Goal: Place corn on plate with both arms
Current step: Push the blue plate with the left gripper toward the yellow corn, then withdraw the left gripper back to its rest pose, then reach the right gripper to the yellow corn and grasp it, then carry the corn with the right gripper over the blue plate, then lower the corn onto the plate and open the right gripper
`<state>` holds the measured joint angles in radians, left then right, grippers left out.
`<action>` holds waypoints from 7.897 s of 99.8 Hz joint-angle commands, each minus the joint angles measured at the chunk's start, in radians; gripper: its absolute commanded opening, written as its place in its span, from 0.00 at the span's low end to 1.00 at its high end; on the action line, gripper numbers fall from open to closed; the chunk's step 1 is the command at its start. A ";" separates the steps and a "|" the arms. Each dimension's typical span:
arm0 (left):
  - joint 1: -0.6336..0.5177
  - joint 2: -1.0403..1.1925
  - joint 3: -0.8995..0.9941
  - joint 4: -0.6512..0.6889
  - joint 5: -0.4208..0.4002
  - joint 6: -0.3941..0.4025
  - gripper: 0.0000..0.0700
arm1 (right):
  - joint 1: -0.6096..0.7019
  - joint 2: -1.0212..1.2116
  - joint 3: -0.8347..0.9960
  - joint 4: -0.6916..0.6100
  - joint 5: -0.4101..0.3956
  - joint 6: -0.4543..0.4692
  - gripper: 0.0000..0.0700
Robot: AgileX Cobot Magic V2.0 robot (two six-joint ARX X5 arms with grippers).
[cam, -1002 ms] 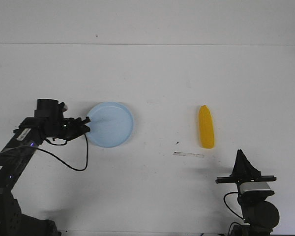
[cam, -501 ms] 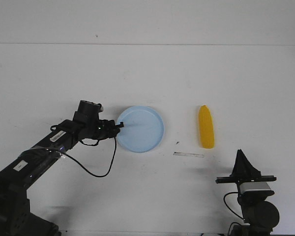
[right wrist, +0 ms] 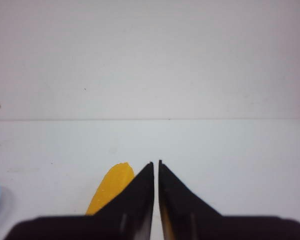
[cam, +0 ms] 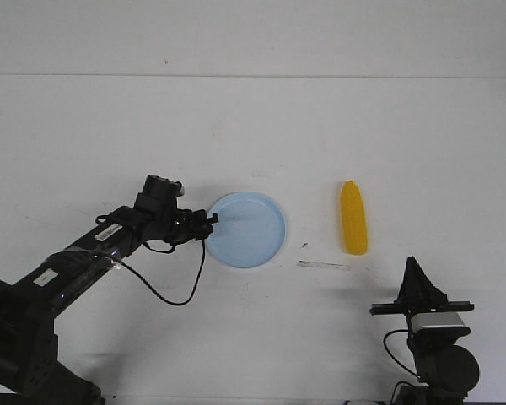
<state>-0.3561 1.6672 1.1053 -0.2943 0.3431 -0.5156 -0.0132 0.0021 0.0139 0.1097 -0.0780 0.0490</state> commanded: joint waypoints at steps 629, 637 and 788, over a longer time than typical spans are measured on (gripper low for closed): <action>0.278 -1.571 -0.766 0.370 -0.373 0.534 0.00 | 0.606 1.918 1.505 -0.761 -0.289 0.324 0.39; 0.278 -1.571 -0.766 0.370 -0.373 0.534 0.00 | 0.616 1.935 1.505 -0.766 -0.287 0.324 0.40; 0.278 -1.571 -0.766 0.370 -0.373 0.534 0.00 | 0.518 1.493 1.185 -0.517 0.034 0.154 0.06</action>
<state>-0.0788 0.0986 0.3325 0.0601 -0.0273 0.0093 0.5304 1.5387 1.2507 -0.4622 -0.0509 0.2230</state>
